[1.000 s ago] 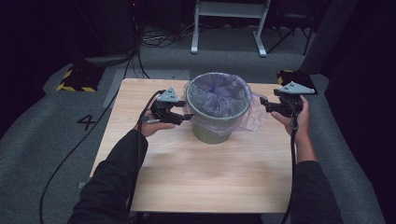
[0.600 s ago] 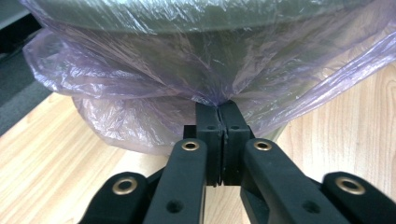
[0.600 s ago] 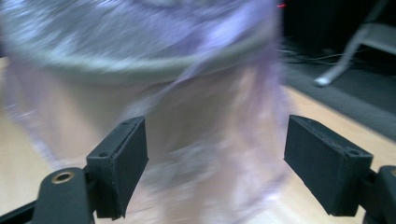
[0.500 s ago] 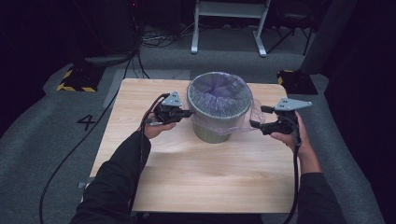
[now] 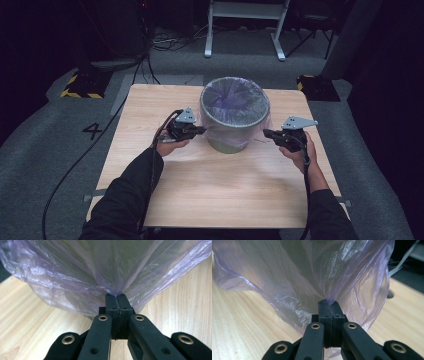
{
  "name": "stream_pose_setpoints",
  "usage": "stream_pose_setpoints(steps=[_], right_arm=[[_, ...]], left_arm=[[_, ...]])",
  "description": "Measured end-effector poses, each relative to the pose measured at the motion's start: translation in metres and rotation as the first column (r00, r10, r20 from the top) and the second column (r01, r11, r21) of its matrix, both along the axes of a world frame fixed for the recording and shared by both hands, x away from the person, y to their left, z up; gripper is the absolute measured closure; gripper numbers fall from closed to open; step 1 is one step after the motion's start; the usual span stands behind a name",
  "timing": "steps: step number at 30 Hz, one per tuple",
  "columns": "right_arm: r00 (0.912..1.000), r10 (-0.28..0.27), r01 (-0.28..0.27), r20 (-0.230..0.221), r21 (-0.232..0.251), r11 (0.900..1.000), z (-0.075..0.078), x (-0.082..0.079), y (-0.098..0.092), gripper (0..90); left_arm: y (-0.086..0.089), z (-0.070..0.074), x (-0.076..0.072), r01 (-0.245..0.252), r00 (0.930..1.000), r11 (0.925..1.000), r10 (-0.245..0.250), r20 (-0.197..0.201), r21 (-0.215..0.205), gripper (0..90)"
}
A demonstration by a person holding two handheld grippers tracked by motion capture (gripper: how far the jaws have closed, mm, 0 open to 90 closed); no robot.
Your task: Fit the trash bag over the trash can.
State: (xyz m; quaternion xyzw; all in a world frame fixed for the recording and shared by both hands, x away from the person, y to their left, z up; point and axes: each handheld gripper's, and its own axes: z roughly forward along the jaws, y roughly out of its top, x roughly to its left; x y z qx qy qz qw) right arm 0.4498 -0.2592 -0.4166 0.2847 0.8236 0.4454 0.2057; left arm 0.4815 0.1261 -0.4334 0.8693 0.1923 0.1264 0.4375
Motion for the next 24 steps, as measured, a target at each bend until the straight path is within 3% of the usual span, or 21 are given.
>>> stream_pose_setpoints(steps=[7, 11, 16, 19, 24], right_arm=[[0.9958, -0.029, 0.025, -0.087, -0.04, 0.999, -0.025, 0.008, 0.002, 90.0], [0.9917, -0.068, 0.062, -0.109, -0.056, 0.997, -0.036, 0.014, 0.0, 90.0], [0.9868, -0.092, 0.081, -0.134, -0.089, 0.993, -0.044, 0.021, 0.004, 90.0], [0.9851, -0.101, 0.087, -0.14, -0.1, 0.991, -0.048, 0.024, 0.005, 90.0], [0.984, -0.107, 0.094, -0.143, -0.092, 0.991, -0.049, 0.022, 0.002, 90.0]], left_arm=[[0.002, -0.019, -0.001, -0.014, 0.9991, 0.9995, 0.016, -0.039, 0.029, 89.8], [0.005, -0.026, 0.001, -0.037, 0.9975, 0.9993, 0.038, -0.06, 0.01, 89.2], [0.005, -0.034, 0.002, -0.06, 0.9953, 0.998, 0.061, -0.075, 0.022, 83.9], [0.006, -0.036, 0.0, -0.066, 0.9943, 0.9977, 0.067, -0.083, 0.018, 74.1], [0.015, -0.029, -0.012, -0.106, 0.9908, 0.9939, 0.103, -0.088, -0.029, 39.4]])
